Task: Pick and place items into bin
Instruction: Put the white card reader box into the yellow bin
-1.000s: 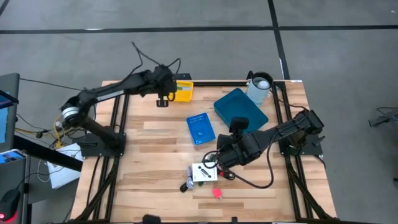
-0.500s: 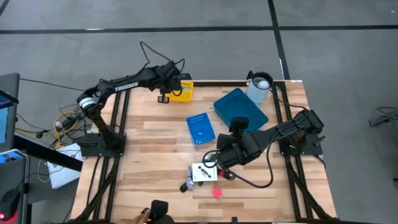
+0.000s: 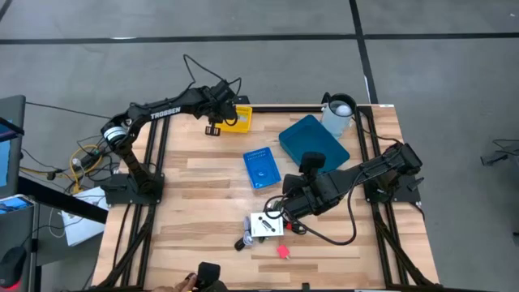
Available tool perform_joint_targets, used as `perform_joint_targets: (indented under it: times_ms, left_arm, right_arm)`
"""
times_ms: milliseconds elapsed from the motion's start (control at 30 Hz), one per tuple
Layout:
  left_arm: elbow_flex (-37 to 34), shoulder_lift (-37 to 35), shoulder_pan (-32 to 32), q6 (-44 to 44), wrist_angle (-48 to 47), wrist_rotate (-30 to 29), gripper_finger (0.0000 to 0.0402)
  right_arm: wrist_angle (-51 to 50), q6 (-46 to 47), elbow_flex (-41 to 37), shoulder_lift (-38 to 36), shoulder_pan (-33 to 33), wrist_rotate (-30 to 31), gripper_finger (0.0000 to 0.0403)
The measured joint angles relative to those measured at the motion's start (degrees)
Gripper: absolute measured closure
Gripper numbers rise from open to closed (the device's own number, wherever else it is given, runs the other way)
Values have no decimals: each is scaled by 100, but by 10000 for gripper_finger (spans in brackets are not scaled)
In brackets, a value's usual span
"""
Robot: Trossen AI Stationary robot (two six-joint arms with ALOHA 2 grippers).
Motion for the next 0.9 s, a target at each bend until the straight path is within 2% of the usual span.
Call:
perform_joint_targets:
  times_ms: [633, 900]
  left_arm:
    - [0, -2, 0, -55, -33, -44, 362]
    - [0, -5, 0, -121, -26, -63, 316]
  right_arm:
    - [1, 1, 0, 0, 0, -2, 215]
    - [0, 1, 0, 0, 0, -2, 219]
